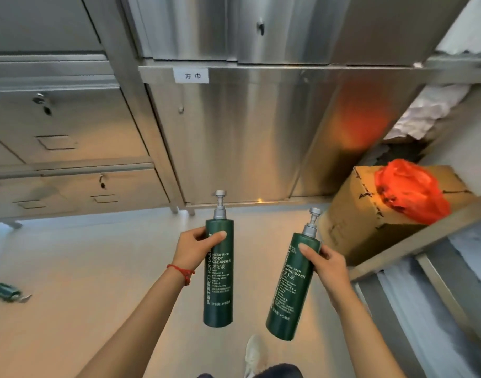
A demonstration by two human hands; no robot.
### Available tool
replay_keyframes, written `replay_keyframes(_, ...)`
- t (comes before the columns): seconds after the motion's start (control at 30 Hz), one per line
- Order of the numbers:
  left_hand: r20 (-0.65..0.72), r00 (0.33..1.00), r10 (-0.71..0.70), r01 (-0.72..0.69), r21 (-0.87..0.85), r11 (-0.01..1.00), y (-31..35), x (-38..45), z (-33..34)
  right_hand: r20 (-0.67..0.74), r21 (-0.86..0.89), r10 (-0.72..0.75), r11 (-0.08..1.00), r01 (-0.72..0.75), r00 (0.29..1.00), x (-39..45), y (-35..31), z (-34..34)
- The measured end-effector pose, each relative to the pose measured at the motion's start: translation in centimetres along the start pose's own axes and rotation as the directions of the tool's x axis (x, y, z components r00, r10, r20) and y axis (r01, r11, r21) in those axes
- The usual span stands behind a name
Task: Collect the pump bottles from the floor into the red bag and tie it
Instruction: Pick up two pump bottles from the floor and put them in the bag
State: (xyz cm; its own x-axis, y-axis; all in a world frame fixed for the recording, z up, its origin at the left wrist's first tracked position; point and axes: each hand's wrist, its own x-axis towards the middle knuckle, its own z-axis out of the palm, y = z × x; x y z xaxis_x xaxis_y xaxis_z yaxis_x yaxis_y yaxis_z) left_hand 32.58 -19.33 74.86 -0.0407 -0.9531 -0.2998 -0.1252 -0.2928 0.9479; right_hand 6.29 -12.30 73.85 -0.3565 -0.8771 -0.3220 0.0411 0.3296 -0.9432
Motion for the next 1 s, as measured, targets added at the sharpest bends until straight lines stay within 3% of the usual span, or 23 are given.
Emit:
replay_keyframes(0.3, 0.177, 0.984, 0.019, -0.027, 0.047, 0.999, 6.1, 11.9, 9.8, -0.151, 0.02, -0.032, 0.999, 0.035, 0.988, 10.5, -4.6, -5.8)
replay_keyframes(0.5, 0.342, 0.939, 0.023, -0.056, 0.088, 0.995, 9.9, 22.4, 16.1, -0.317, 0.032, -0.049, 0.998, 0.063, 0.947, 17.7, -6.0, -7.6)
replay_keyframes(0.8, 0.619, 0.785, 0.013, -0.152, 0.172, 0.973, 15.1, 33.3, 26.9, -0.62, 0.148, 0.04, 0.987, 0.066, 0.783, 24.7, -7.8, -10.8)
replay_keyframes(1.0, 0.738, 0.675, 0.0, -0.185, 0.169, 0.968, 16.7, 36.5, 36.5, -0.744, 0.169, 0.077, 0.983, 0.075, 0.664, 27.2, -8.0, -16.0)
